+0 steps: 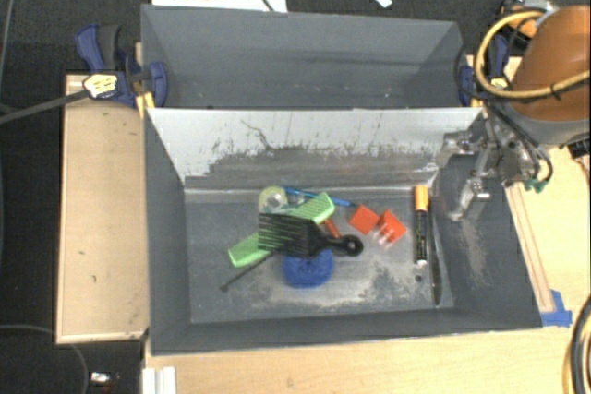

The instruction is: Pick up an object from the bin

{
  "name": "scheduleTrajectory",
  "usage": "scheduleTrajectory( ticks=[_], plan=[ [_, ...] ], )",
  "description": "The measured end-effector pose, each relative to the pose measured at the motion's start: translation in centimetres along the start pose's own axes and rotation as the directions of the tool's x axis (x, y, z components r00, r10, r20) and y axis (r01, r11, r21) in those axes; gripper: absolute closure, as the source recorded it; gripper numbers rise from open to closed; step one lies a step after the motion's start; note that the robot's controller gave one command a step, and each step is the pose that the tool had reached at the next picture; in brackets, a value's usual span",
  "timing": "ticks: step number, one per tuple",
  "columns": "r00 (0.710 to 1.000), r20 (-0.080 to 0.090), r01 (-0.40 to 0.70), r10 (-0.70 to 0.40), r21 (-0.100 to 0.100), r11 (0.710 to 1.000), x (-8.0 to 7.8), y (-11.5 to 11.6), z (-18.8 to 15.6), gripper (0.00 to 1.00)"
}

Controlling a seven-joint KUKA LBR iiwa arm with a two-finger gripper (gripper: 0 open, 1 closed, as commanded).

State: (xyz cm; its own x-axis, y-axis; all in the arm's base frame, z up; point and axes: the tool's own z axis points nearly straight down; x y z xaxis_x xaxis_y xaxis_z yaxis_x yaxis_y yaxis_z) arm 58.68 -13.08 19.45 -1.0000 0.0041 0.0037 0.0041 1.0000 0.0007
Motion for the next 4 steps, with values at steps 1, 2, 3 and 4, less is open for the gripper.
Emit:
scheduleTrajectory(
  ticks=[1, 2, 3, 4],
  plan=[
    [1.0, 0.008, 0.004, -0.004, 0.001, 1.0, -0.2, 0.1, -0.5, 0.0],
    [0.988, 0.011, -0.155, 0.155, -0.001, 0.988, -0.2, 5.8, 7.5, 0.0],
    [1.0, 0.015, -0.016, 0.016, 0.004, 1.0, 0.2, 12.8, 7.2, 0.0],
    [0.941, 0.013, -0.338, 0.338, -0.002, 0.941, -0.2, 11.9, 8.0, 0.0]
  ],
)
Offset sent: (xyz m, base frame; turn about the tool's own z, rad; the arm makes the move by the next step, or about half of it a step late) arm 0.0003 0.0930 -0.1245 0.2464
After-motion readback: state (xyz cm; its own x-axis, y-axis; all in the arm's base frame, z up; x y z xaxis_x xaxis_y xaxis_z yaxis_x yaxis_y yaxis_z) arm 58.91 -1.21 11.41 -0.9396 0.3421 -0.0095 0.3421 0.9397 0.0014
